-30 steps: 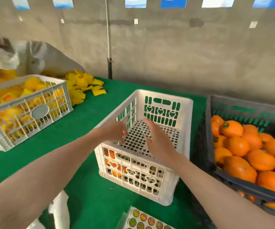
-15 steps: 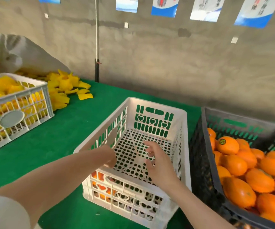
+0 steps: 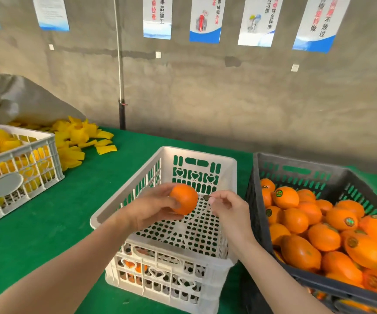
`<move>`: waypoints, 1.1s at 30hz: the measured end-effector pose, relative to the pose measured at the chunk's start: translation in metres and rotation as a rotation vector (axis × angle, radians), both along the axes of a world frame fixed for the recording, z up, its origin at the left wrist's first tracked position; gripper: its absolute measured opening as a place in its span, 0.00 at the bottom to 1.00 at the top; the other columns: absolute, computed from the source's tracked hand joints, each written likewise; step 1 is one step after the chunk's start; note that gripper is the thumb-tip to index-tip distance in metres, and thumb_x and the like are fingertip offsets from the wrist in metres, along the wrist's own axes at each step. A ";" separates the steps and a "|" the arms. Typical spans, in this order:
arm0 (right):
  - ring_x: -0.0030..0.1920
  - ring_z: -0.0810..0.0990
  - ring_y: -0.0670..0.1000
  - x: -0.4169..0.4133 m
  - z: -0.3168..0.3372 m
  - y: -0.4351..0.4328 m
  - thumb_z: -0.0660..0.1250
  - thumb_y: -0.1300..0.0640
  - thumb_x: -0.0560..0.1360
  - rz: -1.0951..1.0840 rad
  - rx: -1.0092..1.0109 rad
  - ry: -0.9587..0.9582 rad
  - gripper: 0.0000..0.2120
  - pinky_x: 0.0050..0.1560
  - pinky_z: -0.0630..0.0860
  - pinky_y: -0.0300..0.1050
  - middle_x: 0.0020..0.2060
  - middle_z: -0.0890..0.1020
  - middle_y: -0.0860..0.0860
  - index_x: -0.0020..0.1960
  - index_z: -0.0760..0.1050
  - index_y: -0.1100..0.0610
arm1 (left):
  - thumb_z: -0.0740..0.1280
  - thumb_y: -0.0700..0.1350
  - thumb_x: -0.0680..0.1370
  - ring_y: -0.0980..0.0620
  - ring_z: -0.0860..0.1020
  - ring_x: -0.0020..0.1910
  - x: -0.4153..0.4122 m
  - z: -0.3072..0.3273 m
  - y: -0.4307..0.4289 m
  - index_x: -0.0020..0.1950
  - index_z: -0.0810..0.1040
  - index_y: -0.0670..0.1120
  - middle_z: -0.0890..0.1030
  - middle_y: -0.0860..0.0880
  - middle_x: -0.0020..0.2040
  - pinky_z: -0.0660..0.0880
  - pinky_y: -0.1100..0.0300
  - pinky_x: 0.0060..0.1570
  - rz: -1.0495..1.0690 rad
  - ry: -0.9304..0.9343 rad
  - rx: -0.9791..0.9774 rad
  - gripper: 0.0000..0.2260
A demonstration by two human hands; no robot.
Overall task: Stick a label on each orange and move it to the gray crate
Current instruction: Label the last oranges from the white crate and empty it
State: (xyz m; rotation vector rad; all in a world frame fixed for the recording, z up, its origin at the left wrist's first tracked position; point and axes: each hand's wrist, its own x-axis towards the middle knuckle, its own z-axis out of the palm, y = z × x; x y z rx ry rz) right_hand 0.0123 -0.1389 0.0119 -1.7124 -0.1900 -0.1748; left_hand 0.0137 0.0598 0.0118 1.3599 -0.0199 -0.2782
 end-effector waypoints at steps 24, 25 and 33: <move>0.49 0.78 0.47 -0.084 0.041 -0.120 0.67 0.64 0.76 0.032 -0.004 -0.150 0.09 0.53 0.76 0.41 0.44 0.81 0.49 0.41 0.77 0.52 | 0.70 0.44 0.73 0.43 0.82 0.53 -0.070 0.031 -0.168 0.65 0.75 0.49 0.77 0.41 0.62 0.80 0.52 0.45 -0.035 -0.035 -0.356 0.20; 0.50 0.78 0.47 -0.085 0.040 -0.122 0.67 0.64 0.76 0.014 -0.041 -0.176 0.09 0.54 0.76 0.44 0.45 0.80 0.49 0.41 0.77 0.52 | 0.70 0.44 0.73 0.42 0.82 0.53 -0.072 0.031 -0.170 0.64 0.75 0.49 0.78 0.41 0.62 0.80 0.52 0.45 -0.036 -0.037 -0.351 0.19; 0.50 0.74 0.43 -0.094 0.026 -0.133 0.70 0.61 0.73 -0.152 -0.273 -0.512 0.14 0.48 0.72 0.37 0.47 0.75 0.44 0.49 0.70 0.44 | 0.70 0.45 0.74 0.41 0.80 0.58 -0.087 0.028 -0.188 0.61 0.79 0.46 0.79 0.40 0.61 0.80 0.50 0.47 -0.124 0.002 -0.434 0.15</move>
